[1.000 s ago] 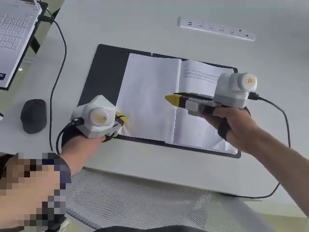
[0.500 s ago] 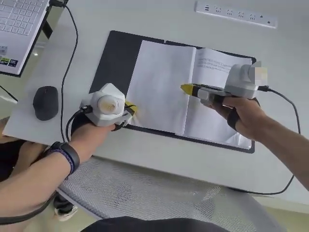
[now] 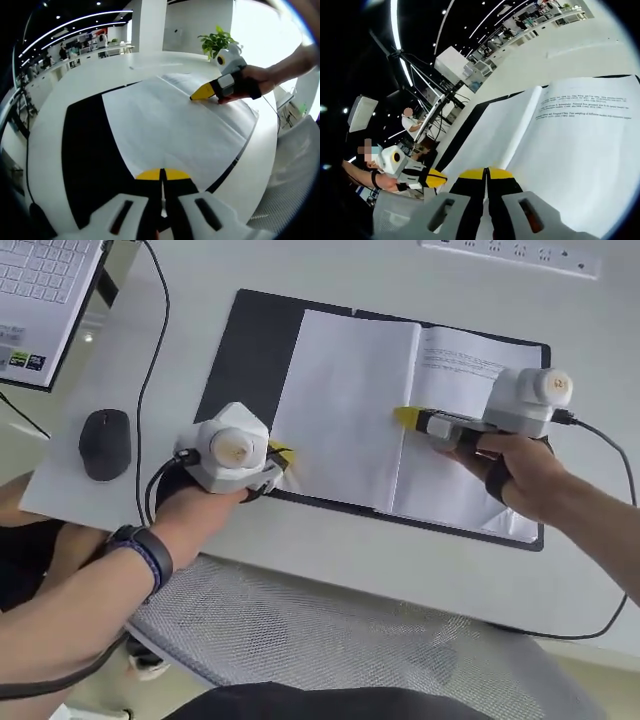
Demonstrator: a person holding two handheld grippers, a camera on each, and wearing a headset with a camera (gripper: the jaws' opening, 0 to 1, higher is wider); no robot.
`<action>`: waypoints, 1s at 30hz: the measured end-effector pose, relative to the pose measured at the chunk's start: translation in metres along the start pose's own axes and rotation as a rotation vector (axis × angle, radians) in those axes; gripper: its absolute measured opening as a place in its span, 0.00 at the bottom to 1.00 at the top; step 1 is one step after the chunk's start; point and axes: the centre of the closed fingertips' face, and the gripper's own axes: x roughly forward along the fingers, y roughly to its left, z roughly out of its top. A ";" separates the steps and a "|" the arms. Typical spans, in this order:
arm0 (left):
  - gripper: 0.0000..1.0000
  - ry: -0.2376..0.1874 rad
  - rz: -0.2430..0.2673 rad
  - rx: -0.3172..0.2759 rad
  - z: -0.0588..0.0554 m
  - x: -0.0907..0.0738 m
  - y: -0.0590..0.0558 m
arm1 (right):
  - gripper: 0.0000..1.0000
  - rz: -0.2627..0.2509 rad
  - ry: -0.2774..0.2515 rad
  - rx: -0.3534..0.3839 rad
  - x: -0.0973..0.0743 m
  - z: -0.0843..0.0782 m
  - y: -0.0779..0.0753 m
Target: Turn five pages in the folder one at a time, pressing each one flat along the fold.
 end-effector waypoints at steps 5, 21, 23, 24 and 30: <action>0.00 -0.001 0.004 -0.002 0.001 -0.002 -0.001 | 0.00 0.014 -0.032 0.032 0.004 0.011 -0.004; 0.00 -0.009 0.016 -0.016 0.002 -0.004 -0.002 | 0.00 -0.073 -0.148 0.179 0.036 0.082 -0.055; 0.00 -0.009 0.018 -0.014 0.002 -0.004 -0.002 | 0.00 -0.087 -0.160 0.219 0.040 0.093 -0.068; 0.00 -0.009 0.018 -0.016 0.002 -0.004 -0.001 | 0.00 -0.089 -0.166 0.223 0.041 0.097 -0.071; 0.00 -0.002 0.007 -0.015 0.002 -0.004 -0.001 | 0.00 -0.102 -0.193 0.241 0.048 0.115 -0.090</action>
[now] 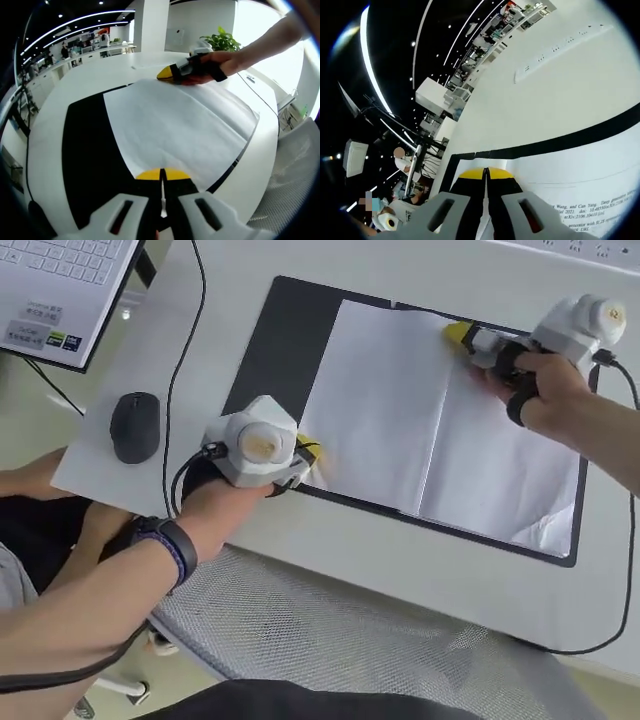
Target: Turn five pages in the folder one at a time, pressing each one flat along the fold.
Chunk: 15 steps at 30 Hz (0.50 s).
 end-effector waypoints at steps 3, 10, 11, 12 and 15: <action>0.00 -0.001 -0.002 -0.003 0.000 0.000 0.000 | 0.00 -0.009 -0.022 0.016 0.005 0.009 -0.007; 0.00 -0.007 0.007 -0.013 0.000 0.001 0.002 | 0.00 -0.008 -0.062 0.058 0.008 0.015 -0.014; 0.00 -0.006 0.007 -0.013 0.000 0.001 0.002 | 0.00 -0.005 -0.063 0.058 0.008 0.015 -0.016; 0.00 -0.005 0.006 -0.012 0.000 0.001 0.002 | 0.00 0.000 -0.063 0.054 0.006 0.012 -0.014; 0.00 -0.007 -0.001 -0.017 -0.001 0.002 0.003 | 0.00 0.018 -0.052 0.041 0.001 0.004 -0.011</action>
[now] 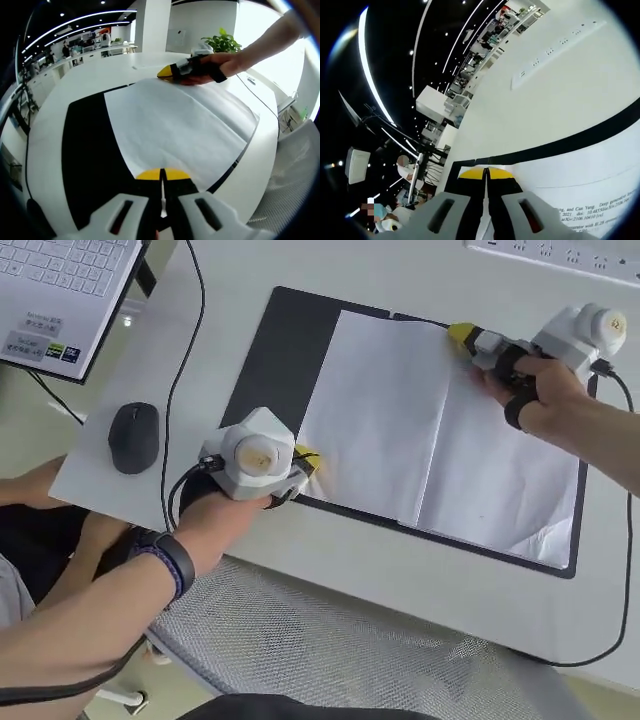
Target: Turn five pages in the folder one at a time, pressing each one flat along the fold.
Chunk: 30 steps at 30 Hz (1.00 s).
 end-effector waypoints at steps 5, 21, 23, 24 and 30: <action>0.00 -0.009 -0.001 -0.010 0.000 0.001 0.000 | 0.00 0.037 0.073 -0.083 -0.011 -0.024 0.013; 0.00 -0.013 -0.006 -0.008 -0.001 0.002 -0.002 | 0.00 0.149 0.239 -0.183 -0.066 -0.109 0.056; 0.00 -0.019 -0.009 -0.019 -0.001 0.002 -0.002 | 0.00 0.166 0.244 -0.183 -0.077 -0.116 0.061; 0.00 -0.021 -0.010 -0.022 -0.001 0.001 -0.002 | 0.00 0.173 0.259 -0.177 -0.081 -0.122 0.063; 0.00 -0.017 -0.010 -0.015 -0.001 0.001 -0.004 | 0.00 0.204 0.312 -0.206 -0.104 -0.154 0.076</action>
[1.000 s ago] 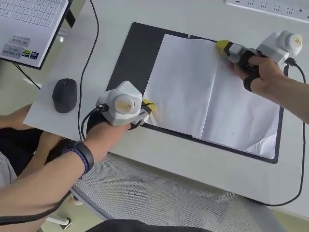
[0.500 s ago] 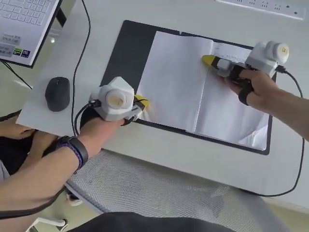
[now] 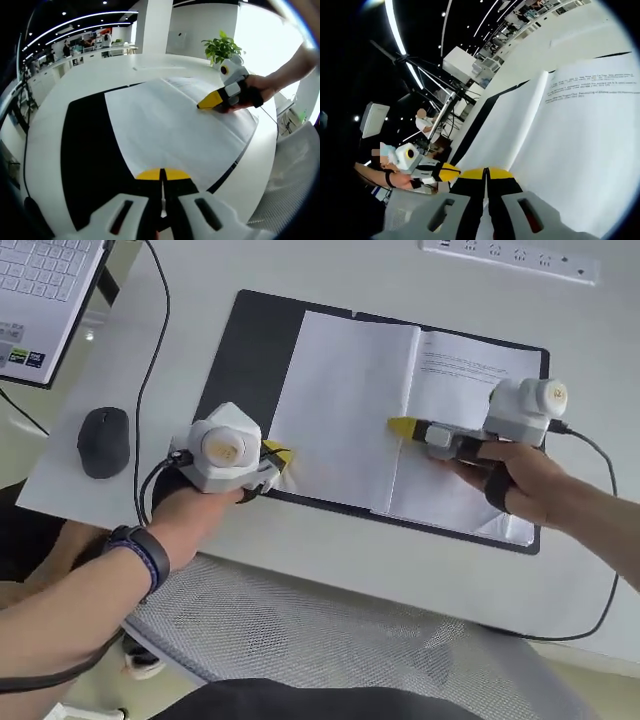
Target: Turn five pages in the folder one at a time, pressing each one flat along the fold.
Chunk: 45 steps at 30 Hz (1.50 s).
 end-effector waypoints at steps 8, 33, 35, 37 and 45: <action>0.00 0.000 0.005 0.001 0.000 0.000 -0.001 | 0.00 0.053 0.050 0.014 -0.007 -0.044 0.029; 0.00 0.007 -0.002 0.010 -0.001 0.001 0.000 | 0.00 0.040 0.091 0.034 -0.015 -0.077 0.038; 0.00 0.010 -0.003 0.013 -0.001 0.002 0.001 | 0.00 0.033 0.099 0.024 -0.015 -0.078 0.034; 0.00 0.015 -0.004 0.023 0.000 0.001 0.000 | 0.00 0.028 0.099 0.028 -0.015 -0.079 0.031; 0.02 0.032 -0.033 -0.038 -0.002 0.001 0.000 | 0.00 -0.006 0.097 0.012 -0.018 -0.078 0.029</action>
